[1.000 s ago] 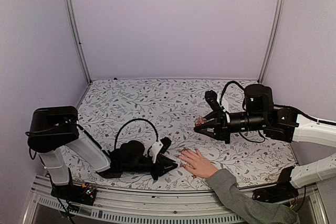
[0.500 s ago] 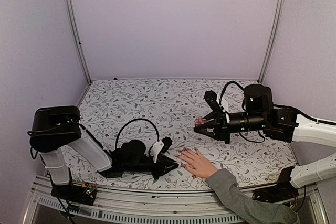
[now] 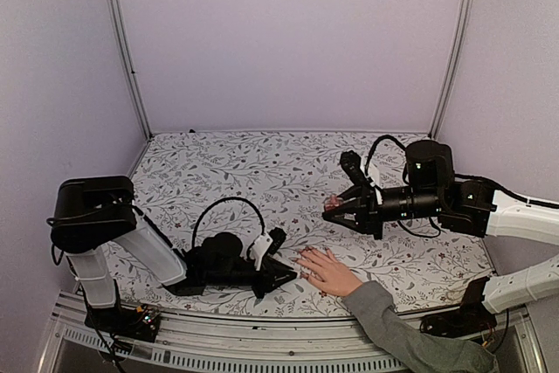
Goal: Paint the nails
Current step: Paint the nail polish on the nail.
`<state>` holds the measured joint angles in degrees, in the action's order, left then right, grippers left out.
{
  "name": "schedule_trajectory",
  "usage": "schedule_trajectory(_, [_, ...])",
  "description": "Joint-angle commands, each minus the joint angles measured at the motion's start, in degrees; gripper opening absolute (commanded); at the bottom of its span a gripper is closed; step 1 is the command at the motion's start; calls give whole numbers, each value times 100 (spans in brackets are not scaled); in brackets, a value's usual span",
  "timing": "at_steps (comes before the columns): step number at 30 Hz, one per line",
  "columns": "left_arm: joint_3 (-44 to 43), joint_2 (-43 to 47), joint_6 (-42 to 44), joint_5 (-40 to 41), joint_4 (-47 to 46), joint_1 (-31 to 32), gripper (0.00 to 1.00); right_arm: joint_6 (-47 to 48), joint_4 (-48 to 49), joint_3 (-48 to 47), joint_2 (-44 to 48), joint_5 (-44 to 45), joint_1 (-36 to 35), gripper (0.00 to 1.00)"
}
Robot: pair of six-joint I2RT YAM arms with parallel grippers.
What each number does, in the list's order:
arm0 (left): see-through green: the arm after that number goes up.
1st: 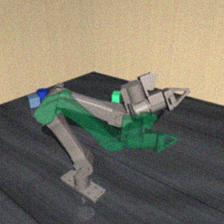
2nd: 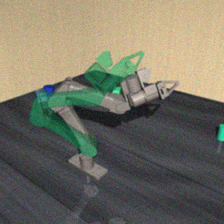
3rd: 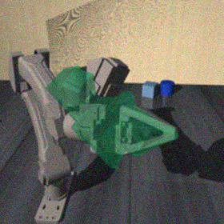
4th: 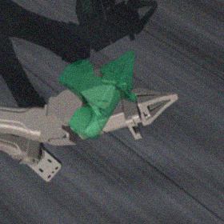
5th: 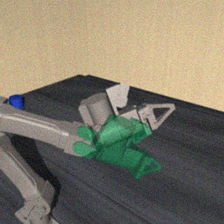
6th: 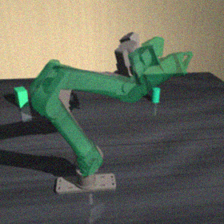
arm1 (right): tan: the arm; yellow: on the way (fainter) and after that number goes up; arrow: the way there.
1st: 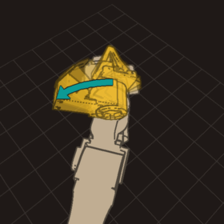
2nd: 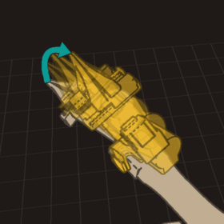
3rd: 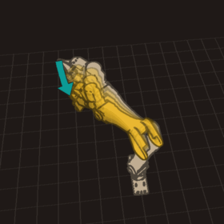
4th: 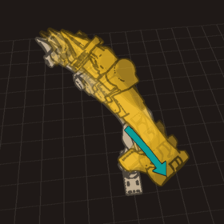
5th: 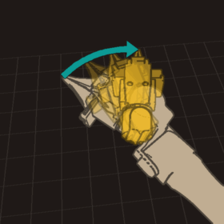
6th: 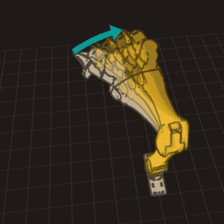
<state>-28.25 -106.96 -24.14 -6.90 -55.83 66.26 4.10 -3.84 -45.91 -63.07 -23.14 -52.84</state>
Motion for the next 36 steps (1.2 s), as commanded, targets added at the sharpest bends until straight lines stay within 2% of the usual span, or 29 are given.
schedule_trajectory(1, [-95, -97, -48, 33, -116, -93, 0, 56, 59, -102, 3, -7, 28, 0])
schedule_trajectory(36, [-106, -74, -78, 134, 136, -166, 0, 38, 69, -85, 12, 17, 24, 0])
